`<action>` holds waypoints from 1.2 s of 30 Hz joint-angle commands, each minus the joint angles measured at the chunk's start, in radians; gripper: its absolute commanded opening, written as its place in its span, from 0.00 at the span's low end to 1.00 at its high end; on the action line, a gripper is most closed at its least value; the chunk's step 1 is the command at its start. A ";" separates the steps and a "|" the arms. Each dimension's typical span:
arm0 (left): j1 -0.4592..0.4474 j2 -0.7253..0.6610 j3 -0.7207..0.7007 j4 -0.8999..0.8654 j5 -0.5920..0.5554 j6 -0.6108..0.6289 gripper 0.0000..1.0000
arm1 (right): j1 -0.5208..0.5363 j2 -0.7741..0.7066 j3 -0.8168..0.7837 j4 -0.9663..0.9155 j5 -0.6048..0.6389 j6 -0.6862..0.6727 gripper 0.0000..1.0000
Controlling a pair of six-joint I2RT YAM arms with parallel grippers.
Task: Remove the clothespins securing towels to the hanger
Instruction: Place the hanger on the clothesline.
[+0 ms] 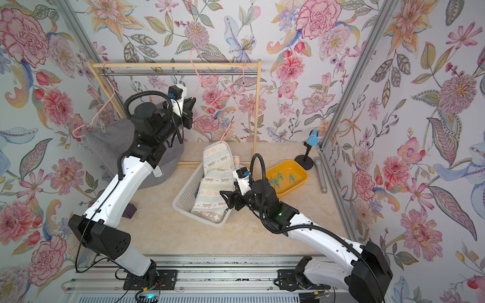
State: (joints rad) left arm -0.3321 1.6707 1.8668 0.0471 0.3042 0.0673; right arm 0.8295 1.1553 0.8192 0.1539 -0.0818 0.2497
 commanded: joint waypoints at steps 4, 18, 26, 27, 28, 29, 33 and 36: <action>0.007 0.113 0.167 -0.069 0.054 0.005 0.00 | -0.005 -0.037 -0.031 0.027 0.030 -0.007 0.80; -0.043 0.283 0.376 -0.154 0.070 0.012 0.00 | -0.007 -0.058 -0.070 0.045 0.041 0.014 0.80; -0.096 0.371 0.459 -0.182 0.040 0.030 0.00 | -0.004 -0.069 -0.072 0.057 0.042 0.019 0.80; -0.100 0.381 0.471 -0.186 0.036 0.032 0.00 | -0.004 -0.069 -0.073 0.056 0.043 0.019 0.81; -0.105 0.390 0.482 -0.189 0.032 0.032 0.00 | -0.003 -0.068 -0.071 0.058 0.043 0.020 0.81; -0.108 0.399 0.491 -0.191 0.030 0.030 0.00 | -0.003 -0.068 -0.071 0.059 0.042 0.020 0.81; -0.119 0.422 0.507 -0.191 0.028 0.026 0.00 | -0.002 -0.064 -0.067 0.057 0.042 0.019 0.81; -0.128 0.429 0.508 -0.194 0.022 0.033 0.00 | -0.001 -0.062 -0.063 0.061 0.044 0.017 0.81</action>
State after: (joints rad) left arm -0.4515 2.0876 2.3363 -0.1497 0.3500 0.0799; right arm 0.8288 1.0969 0.7570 0.1852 -0.0517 0.2615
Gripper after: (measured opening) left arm 0.066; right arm 0.808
